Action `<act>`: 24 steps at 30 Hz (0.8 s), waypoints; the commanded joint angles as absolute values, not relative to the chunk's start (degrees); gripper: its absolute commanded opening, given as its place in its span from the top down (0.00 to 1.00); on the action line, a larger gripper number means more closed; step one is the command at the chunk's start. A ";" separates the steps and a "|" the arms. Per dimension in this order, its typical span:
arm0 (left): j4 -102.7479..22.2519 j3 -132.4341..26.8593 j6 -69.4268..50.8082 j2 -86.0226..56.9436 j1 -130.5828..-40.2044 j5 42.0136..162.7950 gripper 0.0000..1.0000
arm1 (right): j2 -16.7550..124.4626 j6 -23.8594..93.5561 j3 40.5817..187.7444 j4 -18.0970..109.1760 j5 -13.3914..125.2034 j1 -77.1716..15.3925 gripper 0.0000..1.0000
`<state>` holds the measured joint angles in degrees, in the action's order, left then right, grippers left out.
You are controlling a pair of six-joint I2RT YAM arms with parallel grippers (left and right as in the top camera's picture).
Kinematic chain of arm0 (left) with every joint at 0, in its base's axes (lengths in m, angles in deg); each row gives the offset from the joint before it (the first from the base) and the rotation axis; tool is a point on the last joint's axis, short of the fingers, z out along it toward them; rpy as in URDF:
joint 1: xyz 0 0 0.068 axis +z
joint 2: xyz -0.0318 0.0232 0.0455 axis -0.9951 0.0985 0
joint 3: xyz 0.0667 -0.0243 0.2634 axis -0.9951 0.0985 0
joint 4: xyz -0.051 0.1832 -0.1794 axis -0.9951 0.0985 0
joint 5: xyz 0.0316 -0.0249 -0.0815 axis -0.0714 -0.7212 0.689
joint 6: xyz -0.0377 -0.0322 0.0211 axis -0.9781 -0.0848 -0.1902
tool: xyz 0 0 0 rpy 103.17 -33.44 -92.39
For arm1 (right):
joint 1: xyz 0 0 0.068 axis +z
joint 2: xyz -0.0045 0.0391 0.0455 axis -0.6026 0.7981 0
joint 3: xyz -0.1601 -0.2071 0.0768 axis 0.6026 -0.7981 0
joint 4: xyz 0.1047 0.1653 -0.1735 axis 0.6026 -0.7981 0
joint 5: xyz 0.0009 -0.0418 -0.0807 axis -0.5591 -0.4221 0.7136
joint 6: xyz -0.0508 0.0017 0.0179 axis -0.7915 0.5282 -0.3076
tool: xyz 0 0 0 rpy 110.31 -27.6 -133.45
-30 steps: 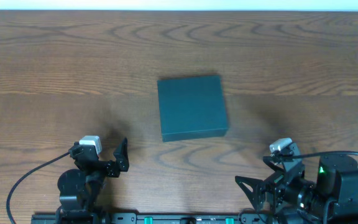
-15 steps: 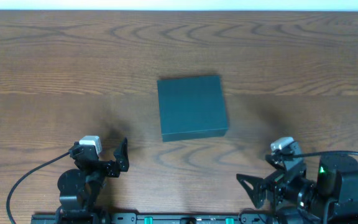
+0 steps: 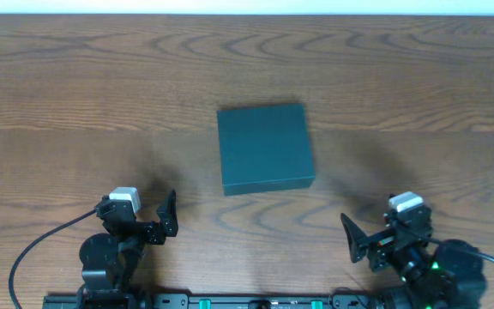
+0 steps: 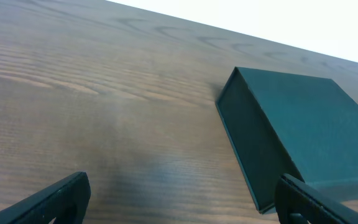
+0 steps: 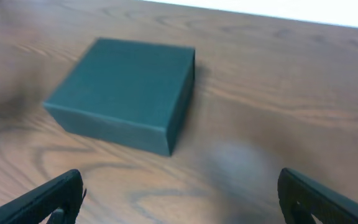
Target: Pack container
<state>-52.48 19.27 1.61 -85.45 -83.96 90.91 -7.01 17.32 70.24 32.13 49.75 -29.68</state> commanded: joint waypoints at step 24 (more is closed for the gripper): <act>-52.65 20.59 1.41 -85.94 -83.61 90.75 0.05 | -16.51 17.25 49.63 39.58 50.61 -30.07 0.01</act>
